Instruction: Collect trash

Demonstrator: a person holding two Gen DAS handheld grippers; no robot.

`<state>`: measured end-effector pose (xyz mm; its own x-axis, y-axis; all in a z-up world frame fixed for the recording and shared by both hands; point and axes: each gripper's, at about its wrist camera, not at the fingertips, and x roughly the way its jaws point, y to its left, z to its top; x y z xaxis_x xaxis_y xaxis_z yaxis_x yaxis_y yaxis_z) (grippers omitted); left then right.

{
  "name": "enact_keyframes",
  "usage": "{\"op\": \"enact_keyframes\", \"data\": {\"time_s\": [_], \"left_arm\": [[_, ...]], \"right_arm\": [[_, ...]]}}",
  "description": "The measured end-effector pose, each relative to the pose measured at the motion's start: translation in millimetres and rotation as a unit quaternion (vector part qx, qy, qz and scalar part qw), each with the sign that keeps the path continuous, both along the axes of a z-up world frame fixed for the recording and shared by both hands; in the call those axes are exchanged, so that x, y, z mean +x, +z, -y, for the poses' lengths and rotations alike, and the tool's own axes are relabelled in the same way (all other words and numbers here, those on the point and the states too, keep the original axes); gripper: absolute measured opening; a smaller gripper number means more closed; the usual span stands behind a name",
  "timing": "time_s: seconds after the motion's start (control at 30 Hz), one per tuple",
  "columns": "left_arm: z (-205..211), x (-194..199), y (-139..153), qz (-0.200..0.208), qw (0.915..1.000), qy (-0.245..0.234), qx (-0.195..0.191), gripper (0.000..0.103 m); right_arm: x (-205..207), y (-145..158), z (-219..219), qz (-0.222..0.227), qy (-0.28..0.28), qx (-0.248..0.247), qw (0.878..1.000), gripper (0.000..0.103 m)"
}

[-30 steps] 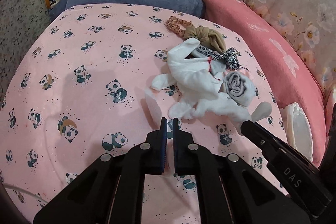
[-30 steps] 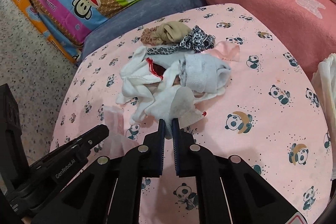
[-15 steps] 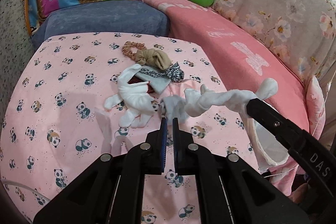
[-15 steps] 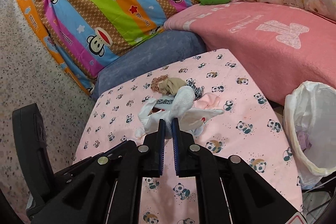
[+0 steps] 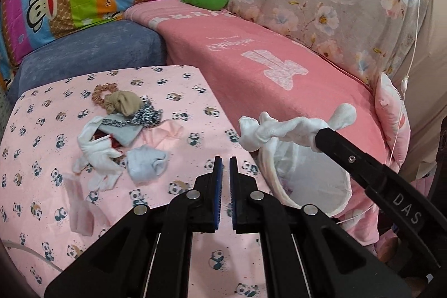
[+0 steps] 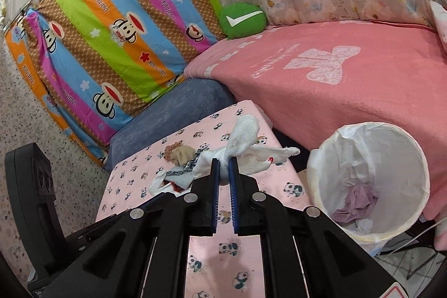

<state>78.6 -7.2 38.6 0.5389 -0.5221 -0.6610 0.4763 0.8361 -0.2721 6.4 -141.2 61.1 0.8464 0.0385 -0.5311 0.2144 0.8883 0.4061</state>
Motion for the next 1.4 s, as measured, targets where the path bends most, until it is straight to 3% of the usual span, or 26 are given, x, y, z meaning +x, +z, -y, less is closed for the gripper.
{"op": "enact_keyframes", "data": {"time_s": [0.33,0.57,0.77,0.93,0.97,1.03,1.07,1.13,1.23,1.4], "left_arm": [[70.1,-19.5,7.4,0.014,0.9974,-0.071,0.0,0.005],[83.6,-31.5,6.8,0.014,0.9943,-0.105,-0.014,0.005],[74.7,-33.1,1.9,0.02,0.9946,-0.102,0.003,0.005],[51.3,-23.5,-17.2,0.006,0.9974,-0.057,0.043,0.007],[44.1,-19.8,-21.8,0.001,0.9976,-0.047,0.05,0.012],[27.8,-12.6,-30.7,-0.006,0.9977,-0.015,0.066,0.037],[17.6,-9.8,-34.0,-0.003,0.9973,0.004,0.073,0.054],[-0.1,-5.7,-39.3,0.007,0.9949,0.038,0.093,0.067],[-28.4,4.8,-51.0,0.0,0.9894,0.078,0.123,0.079],[-78.6,18.9,-74.3,-0.023,0.9793,0.137,0.147,0.079]], "right_arm": [[-40.1,-17.4,80.0,-0.002,-0.087,0.014,0.996,0.009],[-62.4,-30.5,116.2,-0.006,-0.126,0.026,0.992,0.009],[-63.6,-39.4,123.7,-0.009,-0.126,0.034,0.991,0.009],[-54.0,-40.6,107.3,-0.01,-0.096,0.033,0.995,0.009],[-52.4,-40.9,102.9,-0.01,-0.092,0.032,0.995,0.009],[-42.9,-41.9,88.3,-0.014,-0.073,0.029,0.997,0.009],[-38.5,-42.7,82.2,-0.017,-0.064,0.028,0.997,0.009],[-31.7,-43.1,70.3,-0.02,-0.051,0.025,0.998,0.009],[-18.5,-45.0,49.7,-0.027,-0.028,0.022,0.999,0.009],[0.2,-48.4,18.2,-0.037,0.002,0.015,0.999,0.009]]}}
